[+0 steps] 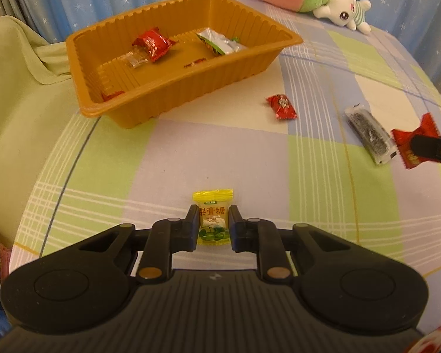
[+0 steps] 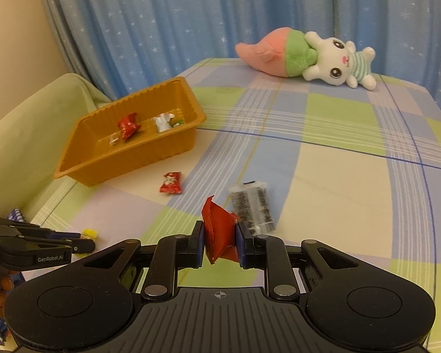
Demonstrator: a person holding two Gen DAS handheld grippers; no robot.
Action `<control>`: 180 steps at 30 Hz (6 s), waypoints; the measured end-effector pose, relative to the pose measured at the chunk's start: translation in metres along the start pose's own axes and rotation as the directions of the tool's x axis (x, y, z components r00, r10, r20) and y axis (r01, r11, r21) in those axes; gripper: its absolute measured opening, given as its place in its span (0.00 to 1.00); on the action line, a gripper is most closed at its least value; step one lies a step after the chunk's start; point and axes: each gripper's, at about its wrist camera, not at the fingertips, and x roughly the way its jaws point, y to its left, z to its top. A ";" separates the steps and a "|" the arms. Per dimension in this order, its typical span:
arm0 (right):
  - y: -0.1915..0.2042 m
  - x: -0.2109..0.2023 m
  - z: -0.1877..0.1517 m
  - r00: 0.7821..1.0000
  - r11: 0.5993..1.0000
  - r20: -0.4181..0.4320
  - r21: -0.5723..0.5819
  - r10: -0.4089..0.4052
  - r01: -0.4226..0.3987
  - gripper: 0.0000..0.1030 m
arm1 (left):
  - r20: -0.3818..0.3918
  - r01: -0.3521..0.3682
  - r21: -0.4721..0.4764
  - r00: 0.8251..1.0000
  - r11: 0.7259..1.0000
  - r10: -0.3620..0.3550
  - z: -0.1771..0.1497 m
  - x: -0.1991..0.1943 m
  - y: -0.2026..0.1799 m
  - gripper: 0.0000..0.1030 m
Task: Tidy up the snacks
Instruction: 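Lift the yellow candy and red packet and carry both toward the orange tray, then lower both snacks into the tray and open both tools to release them, then lift both open tools away from the tray toward the remaining snacks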
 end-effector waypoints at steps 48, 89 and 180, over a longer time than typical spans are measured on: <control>0.123 0.143 0.128 0.974 0.965 0.001 -0.132 0.227 -0.225 0.22 | 0.112 0.033 -0.134 0.994 0.990 -0.018 0.140 0.010 0.097 0.18; 0.134 0.182 0.132 0.984 0.984 -0.061 -0.050 0.168 -0.171 0.22 | 0.058 0.075 -0.071 0.996 0.995 -0.071 0.147 0.034 0.122 0.29; -0.013 -0.032 -0.052 0.971 1.000 -0.239 0.018 0.020 -0.016 0.84 | -0.013 0.031 -0.020 0.999 0.999 -0.031 -0.036 -0.070 -0.060 0.67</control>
